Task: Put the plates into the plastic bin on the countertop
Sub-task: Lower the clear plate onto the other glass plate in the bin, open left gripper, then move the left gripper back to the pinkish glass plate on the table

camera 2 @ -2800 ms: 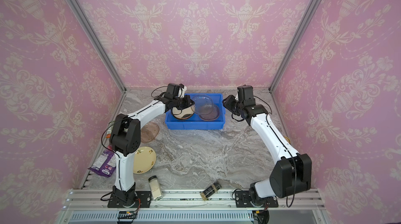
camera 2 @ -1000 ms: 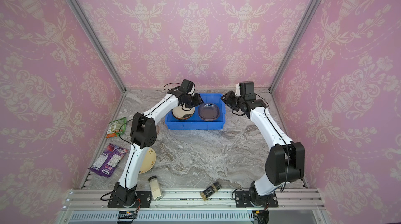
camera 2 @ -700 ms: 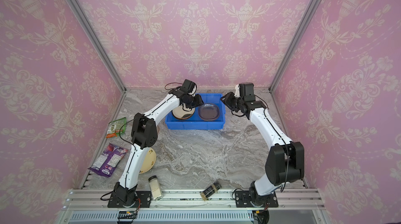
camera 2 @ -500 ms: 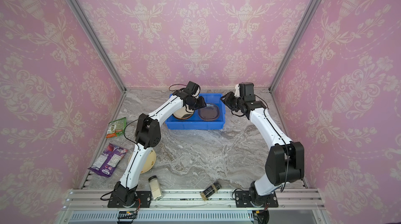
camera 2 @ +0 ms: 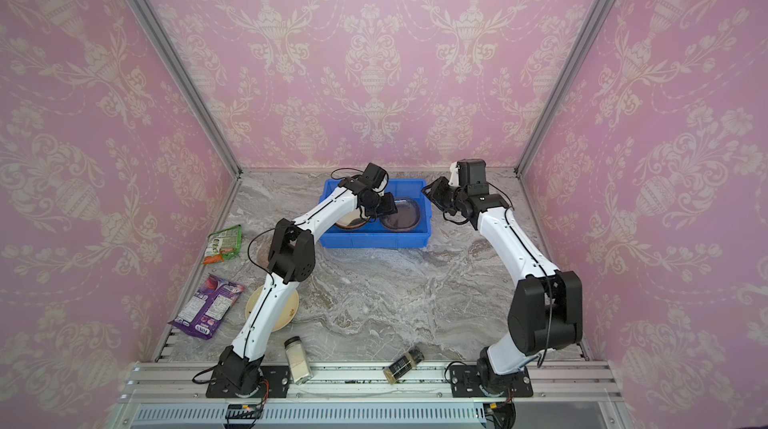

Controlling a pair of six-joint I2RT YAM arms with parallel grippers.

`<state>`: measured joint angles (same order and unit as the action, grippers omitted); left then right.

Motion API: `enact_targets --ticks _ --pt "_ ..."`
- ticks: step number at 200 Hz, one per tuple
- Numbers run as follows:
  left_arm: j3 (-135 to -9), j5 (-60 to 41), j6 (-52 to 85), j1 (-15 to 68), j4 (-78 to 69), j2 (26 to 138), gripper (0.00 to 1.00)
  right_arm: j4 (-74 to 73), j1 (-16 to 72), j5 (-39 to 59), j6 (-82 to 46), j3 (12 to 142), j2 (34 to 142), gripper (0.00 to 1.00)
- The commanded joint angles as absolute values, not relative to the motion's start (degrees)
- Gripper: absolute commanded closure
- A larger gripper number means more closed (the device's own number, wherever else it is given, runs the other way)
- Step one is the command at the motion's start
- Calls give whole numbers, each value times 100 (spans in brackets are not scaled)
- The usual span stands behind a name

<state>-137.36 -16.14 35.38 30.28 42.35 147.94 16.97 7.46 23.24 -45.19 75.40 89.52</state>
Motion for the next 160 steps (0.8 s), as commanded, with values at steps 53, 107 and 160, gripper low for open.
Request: enact_targets --ticks 53,107,160 --pt "-14434 -1428 2883 3032 4366 14234 48 1105 885 2484 -4726 7225 8593 72" --pt "-12619 -1101 2376 2961 4099 12446 40 708 1910 2205 -4583 7102 8496 73" --pt "-8572 -1500 2987 1669 2515 9393 41 593 2421 2355 -4437 7151 8780 73"
